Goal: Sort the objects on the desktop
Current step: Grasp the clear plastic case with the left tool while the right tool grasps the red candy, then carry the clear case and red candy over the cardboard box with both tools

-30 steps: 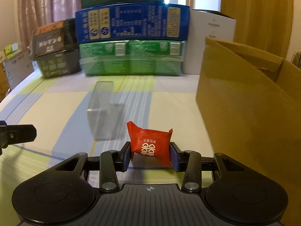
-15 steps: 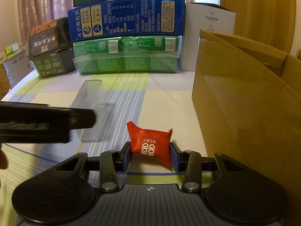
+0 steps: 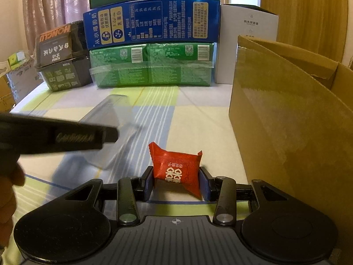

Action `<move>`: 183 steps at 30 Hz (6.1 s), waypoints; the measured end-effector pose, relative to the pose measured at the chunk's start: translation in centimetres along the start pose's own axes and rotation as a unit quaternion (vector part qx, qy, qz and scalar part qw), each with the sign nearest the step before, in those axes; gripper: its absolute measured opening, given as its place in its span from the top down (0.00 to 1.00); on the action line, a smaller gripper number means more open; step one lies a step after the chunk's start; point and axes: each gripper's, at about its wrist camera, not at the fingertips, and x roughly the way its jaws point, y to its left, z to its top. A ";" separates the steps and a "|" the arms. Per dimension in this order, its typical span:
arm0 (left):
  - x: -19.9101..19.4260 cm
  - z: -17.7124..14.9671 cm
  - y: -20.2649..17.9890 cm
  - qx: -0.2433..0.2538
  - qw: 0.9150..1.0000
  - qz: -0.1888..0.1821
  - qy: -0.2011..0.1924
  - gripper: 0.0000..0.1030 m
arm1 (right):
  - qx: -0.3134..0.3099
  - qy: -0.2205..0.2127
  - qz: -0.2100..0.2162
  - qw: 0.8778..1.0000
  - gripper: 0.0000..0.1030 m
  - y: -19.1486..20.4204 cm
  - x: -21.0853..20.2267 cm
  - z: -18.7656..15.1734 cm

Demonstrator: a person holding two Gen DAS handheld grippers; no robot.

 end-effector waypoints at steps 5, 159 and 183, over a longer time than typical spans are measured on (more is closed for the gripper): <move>-3.5 -2.1 0.9 -0.003 1.000 0.017 0.015 0.75 | -0.002 0.005 0.005 1.000 0.62 0.3 -1.4 -0.2; -21.9 -0.4 -26.0 0.099 0.993 -0.054 -0.022 0.75 | 0.054 -0.009 -0.048 0.997 0.62 -19.3 -29.3 1.4; -16.9 5.6 -24.2 0.074 0.996 -0.050 -0.022 0.75 | 0.027 0.018 -0.035 0.999 0.62 -20.4 -23.2 7.3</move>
